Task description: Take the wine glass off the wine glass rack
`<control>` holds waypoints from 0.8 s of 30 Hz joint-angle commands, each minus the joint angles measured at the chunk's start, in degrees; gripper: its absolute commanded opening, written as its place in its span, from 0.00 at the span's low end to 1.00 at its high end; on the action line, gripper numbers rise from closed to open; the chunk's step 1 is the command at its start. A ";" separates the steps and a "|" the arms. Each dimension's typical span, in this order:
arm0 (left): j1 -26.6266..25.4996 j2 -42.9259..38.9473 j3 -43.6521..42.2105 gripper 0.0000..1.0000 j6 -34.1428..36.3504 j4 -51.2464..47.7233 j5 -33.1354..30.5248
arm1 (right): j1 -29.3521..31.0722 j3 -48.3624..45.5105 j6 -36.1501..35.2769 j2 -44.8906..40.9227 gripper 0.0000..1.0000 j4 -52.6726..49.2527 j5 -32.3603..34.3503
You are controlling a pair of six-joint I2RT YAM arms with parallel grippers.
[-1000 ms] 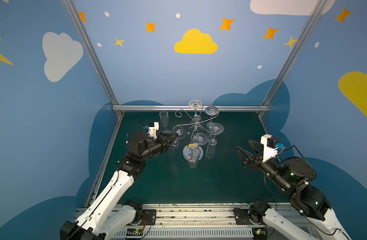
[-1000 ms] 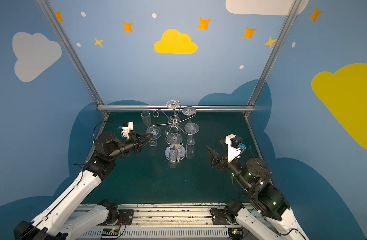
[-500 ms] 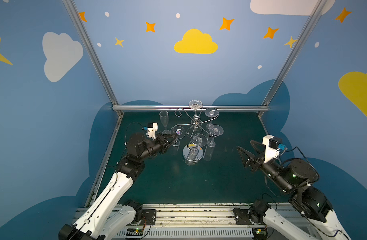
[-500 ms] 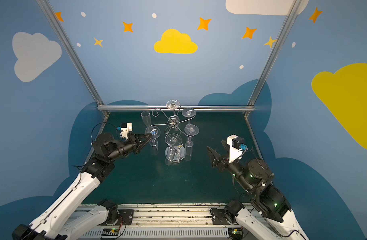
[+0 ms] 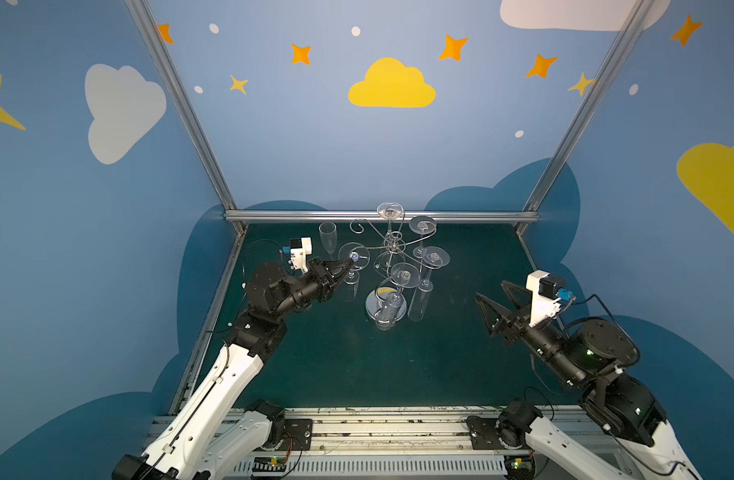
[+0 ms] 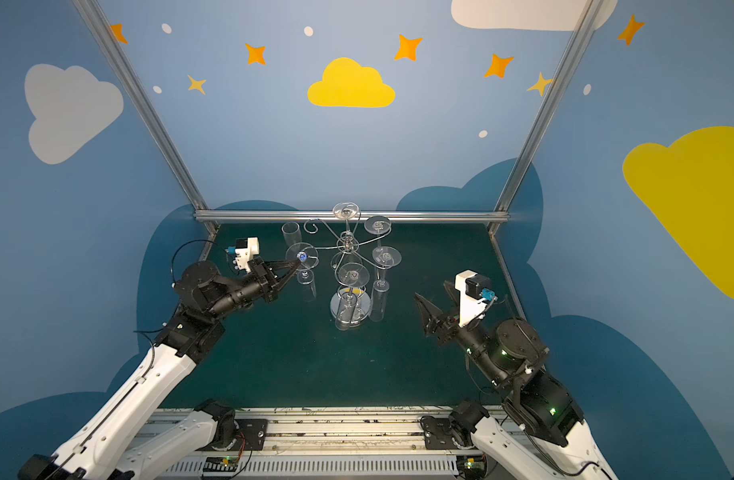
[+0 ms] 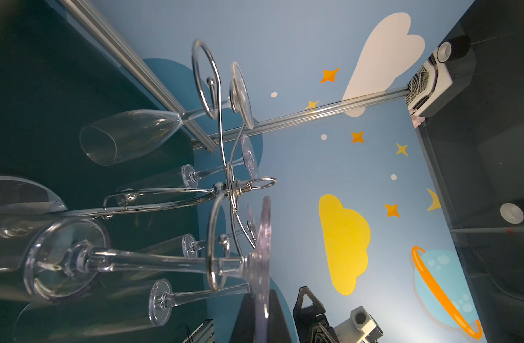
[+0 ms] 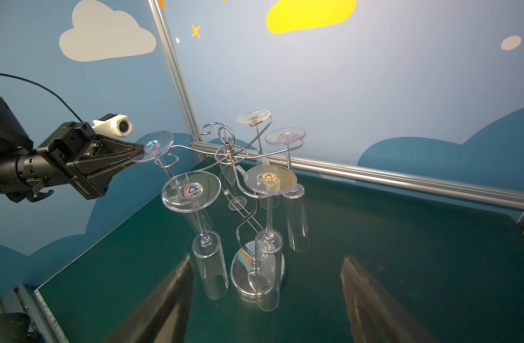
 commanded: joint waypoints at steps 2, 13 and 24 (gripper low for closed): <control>0.02 0.36 2.23 0.03 1.55 2.04 -0.45 | -0.14 0.29 0.36 -0.34 0.78 -0.17 0.70; 0.04 4.13 5.11 0.03 2.48 1.87 0.59 | -0.13 0.29 0.27 -0.34 0.78 -0.44 0.96; -0.60 7.62 9.28 0.03 2.47 -0.13 5.26 | -0.10 -0.06 0.23 -0.35 0.78 -0.11 0.90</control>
